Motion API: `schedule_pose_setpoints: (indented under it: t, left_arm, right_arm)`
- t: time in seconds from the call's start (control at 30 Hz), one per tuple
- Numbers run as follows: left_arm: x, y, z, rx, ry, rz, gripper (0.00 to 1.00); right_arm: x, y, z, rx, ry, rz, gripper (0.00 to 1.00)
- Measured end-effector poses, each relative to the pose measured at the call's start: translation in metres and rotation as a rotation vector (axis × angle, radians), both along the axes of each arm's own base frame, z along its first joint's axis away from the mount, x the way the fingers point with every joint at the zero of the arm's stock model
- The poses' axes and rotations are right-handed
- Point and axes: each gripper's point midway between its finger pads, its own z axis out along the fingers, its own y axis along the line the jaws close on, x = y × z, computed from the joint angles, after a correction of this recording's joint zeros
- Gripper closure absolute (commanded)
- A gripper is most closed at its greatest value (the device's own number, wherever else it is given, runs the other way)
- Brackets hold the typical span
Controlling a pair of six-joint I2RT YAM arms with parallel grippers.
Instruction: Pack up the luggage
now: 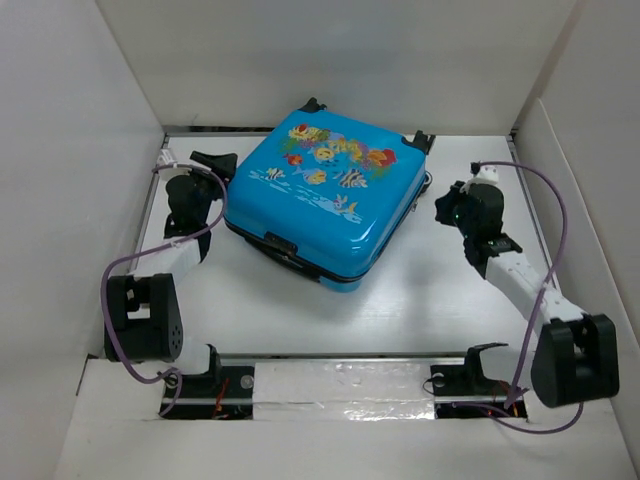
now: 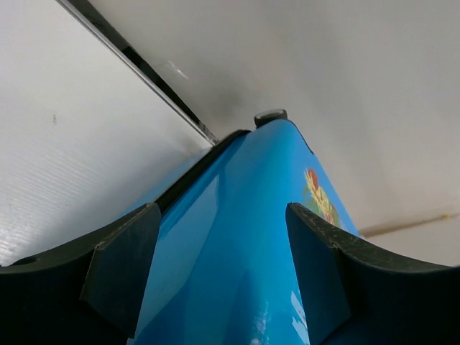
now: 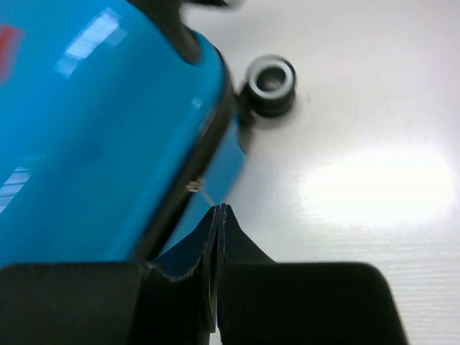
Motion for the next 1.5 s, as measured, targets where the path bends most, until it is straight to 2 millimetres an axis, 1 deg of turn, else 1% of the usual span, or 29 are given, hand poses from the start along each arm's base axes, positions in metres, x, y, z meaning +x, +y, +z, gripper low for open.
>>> schedule_pose_setpoints:
  t: [0.07,0.1,0.17,0.23,0.3,0.33,0.4,0.47,0.53,0.6,0.67,0.77,0.93,1.07,1.17,1.23,1.27,1.3,1.37,1.4,1.43,1.47,1.5]
  left_arm:
    - [0.002,0.005,-0.002,-0.011,0.009,0.037,0.32]
    - [0.003,0.008,-0.003,-0.013,0.015,0.053,0.31]
    - [0.009,0.014,-0.006,-0.012,0.032,0.084,0.31]
    - [0.02,0.02,-0.014,-0.012,0.067,0.093,0.32]
    - [0.035,0.025,-0.031,-0.014,0.122,0.087,0.33]
    - [0.042,0.025,-0.043,-0.016,0.159,0.078,0.34]
    - [0.047,0.023,-0.071,-0.028,0.227,0.067,0.35]
    - [0.043,0.023,-0.096,-0.031,0.295,0.067,0.35]
    - [0.033,0.019,-0.114,-0.039,0.338,0.062,0.36]
    - [0.025,0.015,-0.123,-0.052,0.345,0.055,0.36]
    - [0.014,0.013,-0.133,-0.056,0.362,0.056,0.36]
    - [-0.005,0.005,-0.132,-0.042,0.359,0.057,0.36]
    - [-0.038,-0.02,-0.124,0.022,0.345,0.044,0.35]
    - [-0.066,-0.03,-0.122,0.069,0.338,0.063,0.36]
    - [-0.088,-0.039,-0.12,0.097,0.327,0.067,0.36]
    - [-0.102,-0.044,-0.119,0.113,0.317,0.067,0.37]
    - [-0.108,-0.047,-0.119,0.118,0.31,0.065,0.37]
    - [-0.114,-0.048,-0.118,0.124,0.305,0.065,0.37]
    - [-0.123,-0.051,-0.113,0.133,0.288,0.065,0.37]
    - [-0.127,-0.053,-0.107,0.133,0.273,0.059,0.37]
    - [-0.13,-0.053,-0.098,0.132,0.252,0.062,0.36]
    - [-0.133,-0.051,-0.088,0.132,0.228,0.069,0.36]
    - [-0.135,-0.052,-0.075,0.127,0.194,0.069,0.35]
  right_arm:
    - [0.005,-0.006,-0.031,0.012,0.086,0.003,1.0]
    - [0.005,-0.005,-0.044,0.022,0.121,0.011,1.0]
    - [0.002,0.002,-0.062,0.042,0.171,0.045,1.0]
    - [0.004,0.012,-0.071,0.067,0.188,0.093,1.0]
    - [0.006,0.021,-0.076,0.083,0.198,0.132,1.0]
    - [0.007,0.026,-0.08,0.086,0.207,0.149,1.0]
    - [0.011,0.038,-0.085,0.094,0.215,0.182,1.0]
    - [0.016,0.051,-0.087,0.101,0.215,0.219,1.0]
    - [0.02,0.063,-0.089,0.095,0.219,0.248,0.99]
    - [0.024,0.063,-0.094,0.083,0.237,0.243,0.99]
    - [0.031,0.061,-0.095,0.065,0.242,0.23,0.99]
    - [0.046,0.056,-0.092,0.034,0.231,0.202,0.99]
    - [0.072,0.045,-0.086,-0.016,0.213,0.164,0.97]
    - [0.092,0.037,-0.083,-0.059,0.217,0.16,0.96]
    - [0.109,0.032,-0.081,-0.091,0.212,0.164,0.94]
    - [0.117,0.029,-0.078,-0.101,0.203,0.166,0.9]
    - [0.12,0.029,-0.076,-0.102,0.203,0.17,0.85]
    - [0.122,0.028,-0.075,-0.1,0.205,0.175,0.7]
    - [0.127,0.025,-0.07,-0.099,0.213,0.186,0.54]
    - [0.13,0.021,-0.066,-0.1,0.215,0.182,0.42]
    - [0.134,0.016,-0.06,-0.094,0.208,0.176,0.38]
    - [0.139,0.011,-0.049,-0.072,0.189,0.168,0.35]
    - [0.143,0.007,-0.035,-0.05,0.159,0.164,0.31]
